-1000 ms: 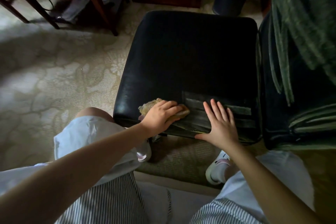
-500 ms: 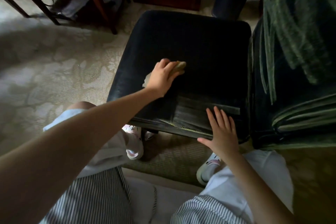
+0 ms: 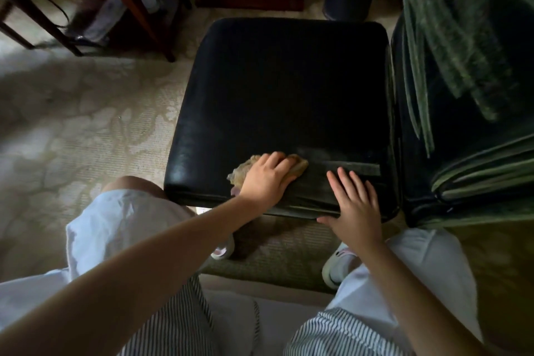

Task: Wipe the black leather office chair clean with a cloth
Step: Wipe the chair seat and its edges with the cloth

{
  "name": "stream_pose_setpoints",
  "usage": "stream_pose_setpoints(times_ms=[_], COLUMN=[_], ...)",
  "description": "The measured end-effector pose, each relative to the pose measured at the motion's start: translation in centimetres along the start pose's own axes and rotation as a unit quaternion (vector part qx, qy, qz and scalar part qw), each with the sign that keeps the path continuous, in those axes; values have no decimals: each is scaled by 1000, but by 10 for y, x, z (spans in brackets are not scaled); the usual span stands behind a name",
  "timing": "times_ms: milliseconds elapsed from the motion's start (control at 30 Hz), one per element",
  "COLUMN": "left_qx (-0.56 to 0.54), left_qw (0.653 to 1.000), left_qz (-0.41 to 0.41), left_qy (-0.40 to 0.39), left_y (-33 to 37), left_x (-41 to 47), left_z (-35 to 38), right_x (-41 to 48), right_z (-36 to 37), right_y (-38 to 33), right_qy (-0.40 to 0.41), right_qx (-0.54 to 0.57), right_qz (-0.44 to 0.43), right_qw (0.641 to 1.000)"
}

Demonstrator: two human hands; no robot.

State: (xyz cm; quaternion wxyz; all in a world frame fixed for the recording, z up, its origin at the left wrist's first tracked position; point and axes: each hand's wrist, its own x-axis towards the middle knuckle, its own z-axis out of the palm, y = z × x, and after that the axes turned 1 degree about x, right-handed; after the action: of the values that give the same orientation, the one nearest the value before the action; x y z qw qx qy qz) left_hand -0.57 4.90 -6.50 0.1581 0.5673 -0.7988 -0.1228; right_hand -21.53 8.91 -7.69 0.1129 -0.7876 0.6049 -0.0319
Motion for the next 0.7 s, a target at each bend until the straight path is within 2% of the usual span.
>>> stream_pose_setpoints(times_ms=[200, 267, 367, 433, 500, 567, 700], left_qx=[-38, -76, -148, -141, -106, -64, -11], left_qw=[997, 994, 987, 987, 984, 981, 970], left_qz=[37, 27, -22, -73, -133, -169, -241], left_qy=[-59, -73, -58, 2, 61, 69, 37], left_y=[11, 11, 5, 2, 0, -4, -10], left_x=[-38, -41, -27, -3, 30, 59, 81], left_z=[2, -1, -12, -21, -31, -35, -12], right_x=[-1, -1, -6, -6, -6, -7, -8], right_z=[0, -2, -4, -9, -16, -19, -19], right_y=[-1, -3, -7, -5, 1, 10, 14], right_qy=[-16, -22, -13, -7, -36, -54, -71], right_qx=[9, 15, 53, 70, 71, 88, 135], right_qz=[24, 31, 49, 58, 72, 112, 189], right_qw=[1000, 999, 997, 996, 994, 988, 970])
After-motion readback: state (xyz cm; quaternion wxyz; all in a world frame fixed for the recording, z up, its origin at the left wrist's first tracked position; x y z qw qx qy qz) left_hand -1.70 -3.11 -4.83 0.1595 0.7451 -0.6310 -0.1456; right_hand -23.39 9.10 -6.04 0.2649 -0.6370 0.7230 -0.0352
